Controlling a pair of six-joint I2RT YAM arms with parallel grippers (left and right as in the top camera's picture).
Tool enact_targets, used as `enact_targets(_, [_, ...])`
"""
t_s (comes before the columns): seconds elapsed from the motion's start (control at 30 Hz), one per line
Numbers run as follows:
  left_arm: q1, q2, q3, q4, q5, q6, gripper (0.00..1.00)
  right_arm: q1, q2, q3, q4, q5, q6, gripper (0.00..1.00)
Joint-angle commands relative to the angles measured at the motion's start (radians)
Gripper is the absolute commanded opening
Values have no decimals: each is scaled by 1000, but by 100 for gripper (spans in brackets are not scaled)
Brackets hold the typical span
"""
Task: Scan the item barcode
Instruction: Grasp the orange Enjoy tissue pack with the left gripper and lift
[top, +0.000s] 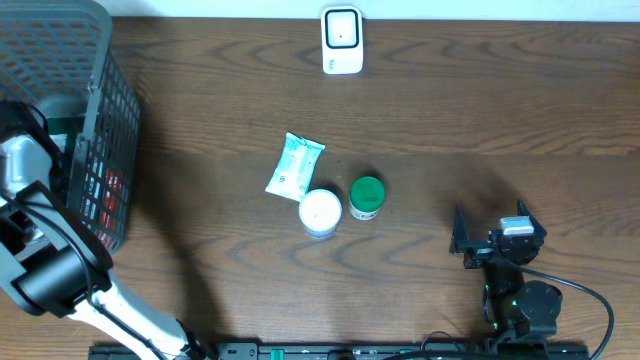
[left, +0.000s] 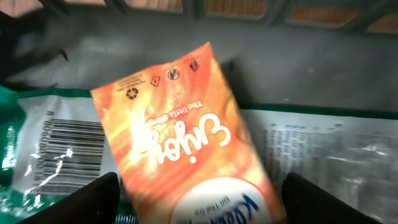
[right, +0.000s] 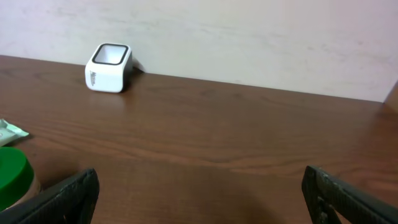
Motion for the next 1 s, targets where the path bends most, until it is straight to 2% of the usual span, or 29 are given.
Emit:
enact_targets(0.0, [5,30,-4,-3,-1,-16,78,0,-2,-1,-4,2,11,99])
enact_targets(0.1, [5,21,-3,-2,-1,8,57,0,-2,-1,-4,2,11,99])
enact_targets(0.17, [5,5,-3,1,-1,34,50,0,-2,-1,-4,2,11,99])
enact_targets(0.37, [5,-89,-2,1,-3,74,49,0,-2,-1,-4,2,11,99])
enact_targets(0.6, [5,-281,-2,10,-26,98,49,0,-2,-1,-4,2,11,99])
enact_targets(0.87, [-37,-547,-2,107,-26,245,48,0,-2,-1,-4,2,11,99])
enact_targets(0.97, [-85,-646,-2,125,-26,259,47,0,-2,-1,-4,2,11,99])
